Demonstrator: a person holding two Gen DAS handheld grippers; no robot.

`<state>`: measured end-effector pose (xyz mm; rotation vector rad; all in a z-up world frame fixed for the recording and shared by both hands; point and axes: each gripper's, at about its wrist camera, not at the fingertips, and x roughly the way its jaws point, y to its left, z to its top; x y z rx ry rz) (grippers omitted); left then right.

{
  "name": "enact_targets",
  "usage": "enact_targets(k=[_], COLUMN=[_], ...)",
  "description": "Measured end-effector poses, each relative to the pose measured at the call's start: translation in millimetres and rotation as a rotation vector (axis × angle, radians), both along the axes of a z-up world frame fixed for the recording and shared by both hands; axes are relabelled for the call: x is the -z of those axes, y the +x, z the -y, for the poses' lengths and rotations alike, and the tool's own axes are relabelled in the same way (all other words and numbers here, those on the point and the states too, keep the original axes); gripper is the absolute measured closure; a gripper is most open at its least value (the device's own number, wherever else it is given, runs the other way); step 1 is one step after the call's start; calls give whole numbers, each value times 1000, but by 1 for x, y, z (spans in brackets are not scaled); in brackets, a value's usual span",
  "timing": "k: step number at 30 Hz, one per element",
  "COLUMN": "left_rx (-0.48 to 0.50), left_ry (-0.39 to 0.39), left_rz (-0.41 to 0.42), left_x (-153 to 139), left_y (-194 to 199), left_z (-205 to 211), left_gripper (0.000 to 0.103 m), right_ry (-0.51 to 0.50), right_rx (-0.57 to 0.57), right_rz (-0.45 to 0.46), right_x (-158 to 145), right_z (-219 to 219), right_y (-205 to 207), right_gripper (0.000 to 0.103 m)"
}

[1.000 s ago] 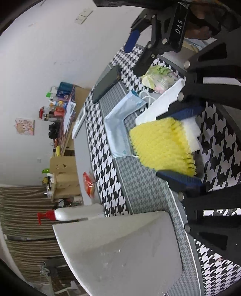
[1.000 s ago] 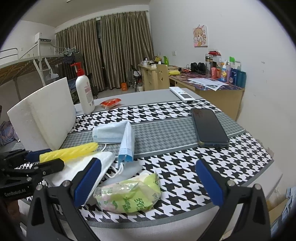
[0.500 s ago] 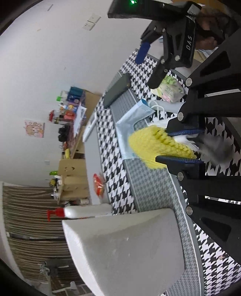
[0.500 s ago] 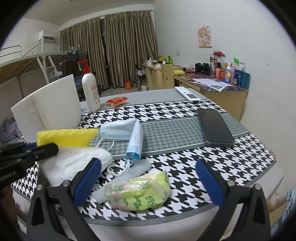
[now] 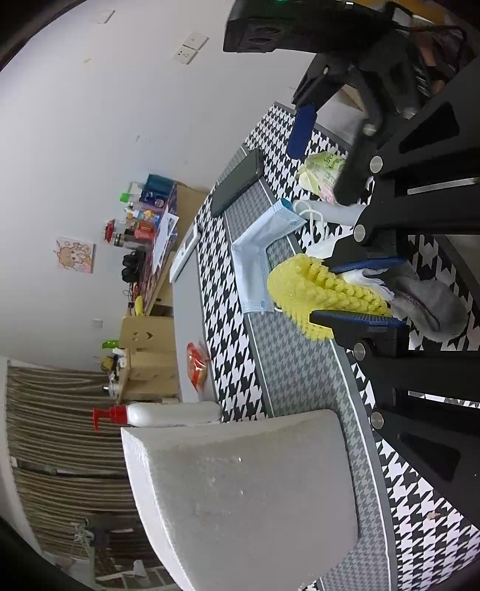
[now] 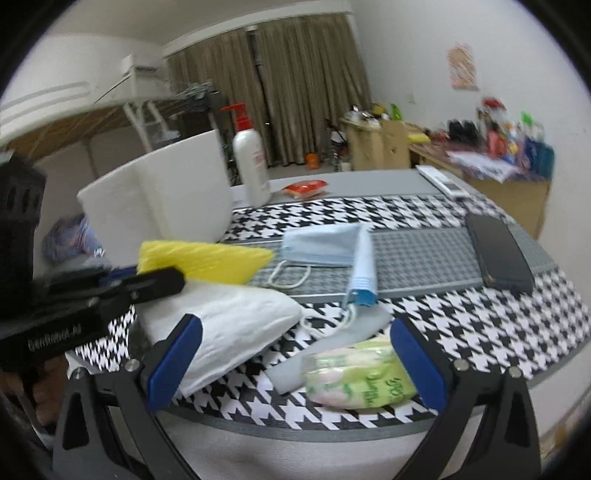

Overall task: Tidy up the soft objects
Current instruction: 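Grasp the white paper towel with the right gripper while the left gripper holds the sponge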

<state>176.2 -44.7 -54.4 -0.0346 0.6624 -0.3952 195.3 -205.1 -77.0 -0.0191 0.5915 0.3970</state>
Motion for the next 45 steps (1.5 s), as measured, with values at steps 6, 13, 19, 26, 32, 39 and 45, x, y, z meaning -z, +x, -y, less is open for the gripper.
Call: enact_targets(k=[6, 13, 19, 26, 32, 39, 45], left_rx=[-2, 7, 51, 49, -13, -51, -55], left_ry=[-7, -13, -22, -31, -43, -39, -30], left_rz=[-5, -19, -31, -9, 11, 40, 56], left_x=[1, 3, 4, 0, -4, -10, -13], left_y=[2, 3, -1, -8, -6, -13, -18], left_z=[-3, -7, -8, -14, -31, -41, -41], left_gripper=[82, 82, 82, 83, 91, 91, 91], right_ry=[-44, -141, -191, -182, -133, -92, -91], right_rx=[-131, -211, -270, -271, -196, -168, -143], right_rz=[8, 29, 30, -16, -35, -2, -28], right_x=[6, 19, 26, 30, 24, 7, 10], right_z=[-24, -50, -61, -63, -45, -32, -27], right_y=[-9, -14, -6, 1, 8, 6, 13], right_gripper=[11, 21, 40, 83, 87, 87, 87])
